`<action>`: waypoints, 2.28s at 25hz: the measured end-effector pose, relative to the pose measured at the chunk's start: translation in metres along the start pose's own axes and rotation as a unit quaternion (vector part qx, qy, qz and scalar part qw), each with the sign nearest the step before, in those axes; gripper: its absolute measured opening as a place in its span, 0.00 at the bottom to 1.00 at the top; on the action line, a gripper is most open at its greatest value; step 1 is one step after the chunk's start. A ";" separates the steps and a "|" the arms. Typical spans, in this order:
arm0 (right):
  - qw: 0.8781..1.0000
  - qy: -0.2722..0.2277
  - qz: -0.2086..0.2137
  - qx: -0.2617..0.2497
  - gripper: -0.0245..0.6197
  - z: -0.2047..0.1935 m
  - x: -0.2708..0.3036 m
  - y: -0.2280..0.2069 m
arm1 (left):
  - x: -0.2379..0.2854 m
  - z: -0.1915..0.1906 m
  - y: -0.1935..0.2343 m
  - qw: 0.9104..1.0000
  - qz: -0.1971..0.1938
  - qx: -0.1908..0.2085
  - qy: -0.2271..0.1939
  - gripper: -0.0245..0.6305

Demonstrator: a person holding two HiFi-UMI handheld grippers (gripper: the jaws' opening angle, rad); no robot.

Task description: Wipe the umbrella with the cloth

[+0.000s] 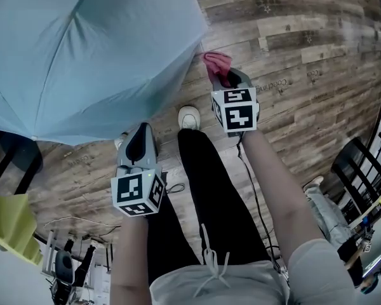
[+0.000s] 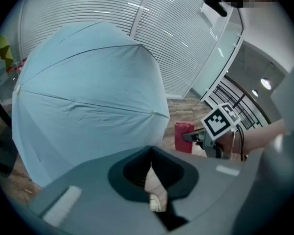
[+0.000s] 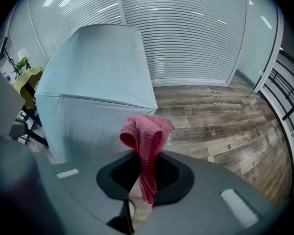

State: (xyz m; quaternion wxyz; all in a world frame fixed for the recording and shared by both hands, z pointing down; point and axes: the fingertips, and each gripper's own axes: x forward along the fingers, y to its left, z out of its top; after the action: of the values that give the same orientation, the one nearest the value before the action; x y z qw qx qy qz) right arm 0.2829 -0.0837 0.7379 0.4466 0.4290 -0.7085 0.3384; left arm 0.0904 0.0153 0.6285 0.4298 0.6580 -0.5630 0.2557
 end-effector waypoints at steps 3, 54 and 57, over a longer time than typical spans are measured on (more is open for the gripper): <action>1.000 -0.007 0.005 -0.008 0.13 -0.004 -0.035 0.022 | -0.021 0.010 0.000 1.000 -0.007 0.003 -0.013 0.05; 0.894 -0.435 0.053 -0.087 0.11 0.293 -0.687 0.499 | -0.743 0.323 0.136 0.881 0.018 0.112 -0.459 0.05; 0.893 -0.438 0.051 -0.095 0.11 0.293 -0.692 0.505 | -0.755 0.324 0.137 0.873 0.021 0.116 -0.473 0.05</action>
State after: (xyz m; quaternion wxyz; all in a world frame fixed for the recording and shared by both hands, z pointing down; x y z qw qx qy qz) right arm -0.1159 0.0784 -0.0584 0.1118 0.4529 -0.8818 0.0699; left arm -0.2662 0.1325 -0.1151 0.0278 0.7334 -0.6791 -0.0135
